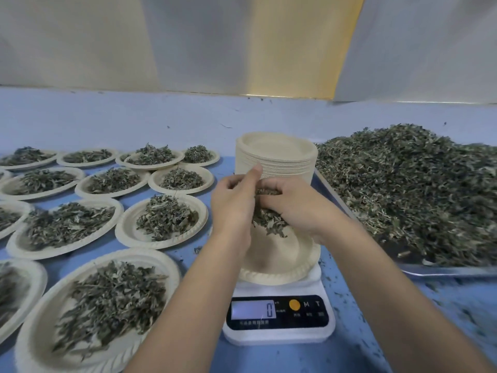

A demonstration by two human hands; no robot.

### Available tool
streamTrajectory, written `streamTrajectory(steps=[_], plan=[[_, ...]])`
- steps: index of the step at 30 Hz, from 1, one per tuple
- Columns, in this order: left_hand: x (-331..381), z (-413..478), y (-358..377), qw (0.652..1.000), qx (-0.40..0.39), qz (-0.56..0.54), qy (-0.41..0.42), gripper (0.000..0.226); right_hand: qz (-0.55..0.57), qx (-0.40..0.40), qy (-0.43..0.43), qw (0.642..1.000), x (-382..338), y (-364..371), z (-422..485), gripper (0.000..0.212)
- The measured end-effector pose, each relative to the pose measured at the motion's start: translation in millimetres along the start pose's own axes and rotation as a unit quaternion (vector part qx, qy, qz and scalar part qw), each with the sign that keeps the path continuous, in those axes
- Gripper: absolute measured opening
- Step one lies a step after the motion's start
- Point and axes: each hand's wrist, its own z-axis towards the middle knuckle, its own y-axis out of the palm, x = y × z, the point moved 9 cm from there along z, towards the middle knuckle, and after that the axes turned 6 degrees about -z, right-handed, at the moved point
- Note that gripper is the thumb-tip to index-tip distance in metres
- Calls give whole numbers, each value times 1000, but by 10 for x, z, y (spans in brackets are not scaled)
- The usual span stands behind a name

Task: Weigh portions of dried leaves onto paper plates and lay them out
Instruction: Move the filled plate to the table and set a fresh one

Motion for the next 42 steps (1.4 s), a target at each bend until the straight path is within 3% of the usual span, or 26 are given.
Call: streamTrajectory(steps=[3, 7, 12, 18, 22, 25, 35, 42], plan=[[30, 2, -35, 999, 20, 14, 48, 20, -35, 12, -7, 999, -37, -16, -20, 24], [82, 12, -113, 996, 44, -22, 69, 28, 26, -12, -19, 999, -98, -9, -39, 20], [94, 13, -160, 995, 59, -68, 42, 33, 29, -26, -41, 998, -172, -51, -81, 23], [67, 80, -305, 990, 80, -115, -19, 32, -91, 0, -13, 996, -87, -144, -68, 20], [104, 131, -270, 986, 52, -153, -41, 32, -152, -29, -3, 988, -36, -35, -45, 21], [129, 118, -223, 979, 31, -195, -51, 24, -160, -40, -9, 986, -32, -2, -37, 24], [167, 130, -213, 969, 20, -237, -63, 30, -154, -26, -34, 987, -65, -8, -47, 17], [167, 161, -273, 970, 36, -230, -63, 34, -122, 0, -54, 991, -106, -80, -55, 41]])
